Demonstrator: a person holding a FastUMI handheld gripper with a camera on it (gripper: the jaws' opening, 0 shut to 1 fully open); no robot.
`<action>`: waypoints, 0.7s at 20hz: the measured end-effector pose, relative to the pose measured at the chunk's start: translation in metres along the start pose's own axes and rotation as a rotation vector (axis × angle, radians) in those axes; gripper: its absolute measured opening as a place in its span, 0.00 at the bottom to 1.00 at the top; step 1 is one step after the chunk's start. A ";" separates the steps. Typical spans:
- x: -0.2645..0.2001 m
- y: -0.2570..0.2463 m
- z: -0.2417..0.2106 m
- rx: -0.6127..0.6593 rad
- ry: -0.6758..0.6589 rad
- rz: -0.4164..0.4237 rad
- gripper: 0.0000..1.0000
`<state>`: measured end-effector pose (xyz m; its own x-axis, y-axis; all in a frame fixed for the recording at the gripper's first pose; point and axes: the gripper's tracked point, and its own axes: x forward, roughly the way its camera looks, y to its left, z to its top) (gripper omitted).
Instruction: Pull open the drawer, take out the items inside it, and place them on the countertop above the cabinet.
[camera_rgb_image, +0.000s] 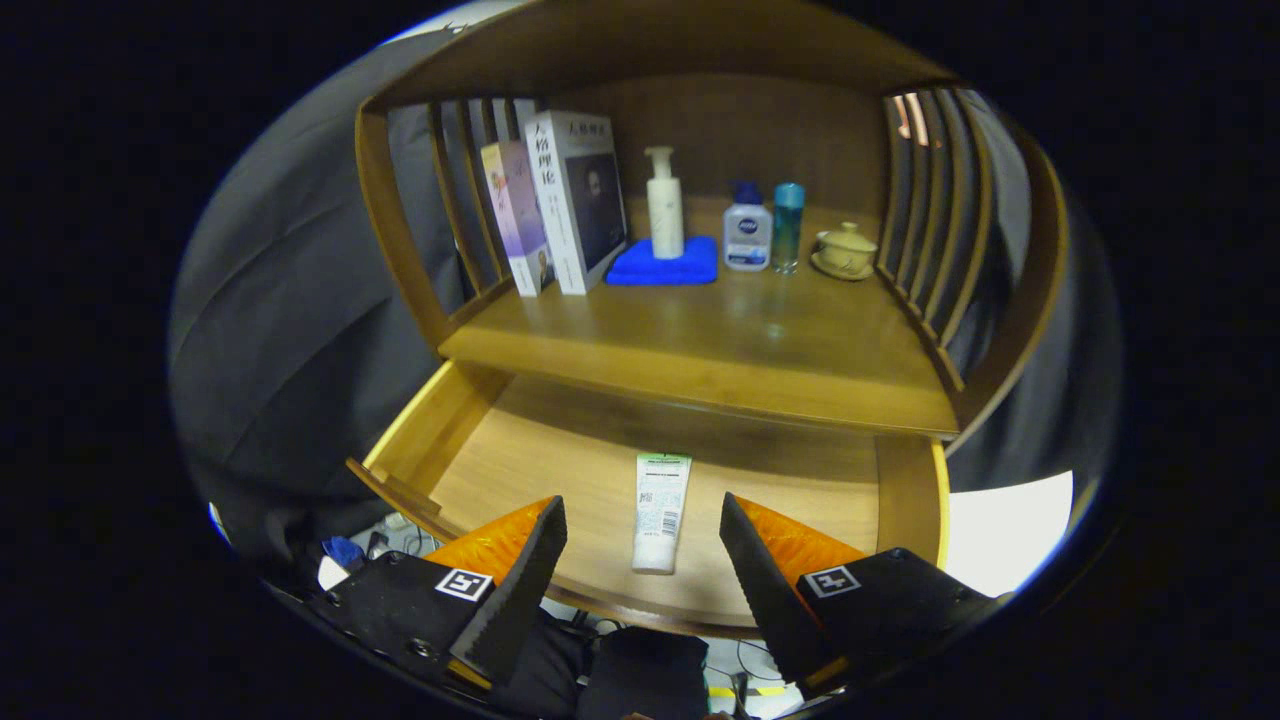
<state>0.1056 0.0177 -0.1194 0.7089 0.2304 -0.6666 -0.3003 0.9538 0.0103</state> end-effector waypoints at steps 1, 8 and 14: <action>0.010 0.000 -0.004 -0.039 0.046 -0.007 0.97; 0.078 -0.007 -0.030 -0.061 0.333 -0.005 0.97; 0.106 -0.006 -0.047 -0.037 0.426 -0.012 0.97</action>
<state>0.1528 0.0274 -0.2249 0.3877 0.1119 -0.9150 -0.3219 0.9465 -0.0207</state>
